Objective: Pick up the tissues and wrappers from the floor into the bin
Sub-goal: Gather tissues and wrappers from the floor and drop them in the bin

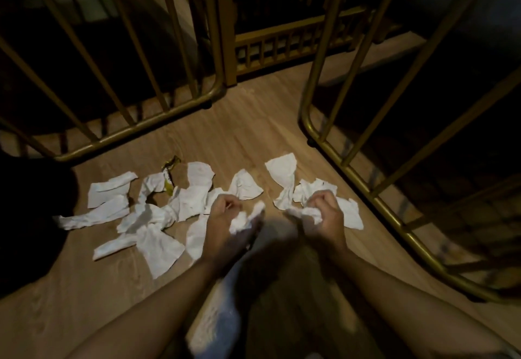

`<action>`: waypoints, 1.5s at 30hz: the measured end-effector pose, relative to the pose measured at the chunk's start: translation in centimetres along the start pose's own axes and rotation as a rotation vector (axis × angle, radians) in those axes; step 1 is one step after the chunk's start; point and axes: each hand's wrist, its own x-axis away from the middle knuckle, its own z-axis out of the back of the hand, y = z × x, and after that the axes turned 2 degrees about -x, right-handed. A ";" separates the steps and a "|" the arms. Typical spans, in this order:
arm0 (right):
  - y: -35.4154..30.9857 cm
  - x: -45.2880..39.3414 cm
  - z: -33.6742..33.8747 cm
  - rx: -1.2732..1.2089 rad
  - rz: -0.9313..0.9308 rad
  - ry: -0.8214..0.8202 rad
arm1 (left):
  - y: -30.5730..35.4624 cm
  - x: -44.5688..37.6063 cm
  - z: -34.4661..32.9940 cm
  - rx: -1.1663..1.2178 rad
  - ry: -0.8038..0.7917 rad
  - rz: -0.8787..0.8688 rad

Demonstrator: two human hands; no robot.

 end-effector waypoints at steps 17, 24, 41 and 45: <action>5.3 0.0 1.5 0.355 0.004 -0.173 | 0.5 -5.2 -3.1 0.078 0.160 0.156; 4.6 2.3 0.6 0.204 0.161 -0.167 | -5.0 -2.7 -3.8 -0.152 -0.325 -0.222; -9.4 0.6 -4.4 -0.141 0.177 -0.044 | -0.9 -7.3 8.5 -0.075 0.200 -0.068; -16.3 0.4 -6.0 -0.383 0.101 -0.060 | -0.7 -8.3 14.7 -0.013 0.092 0.038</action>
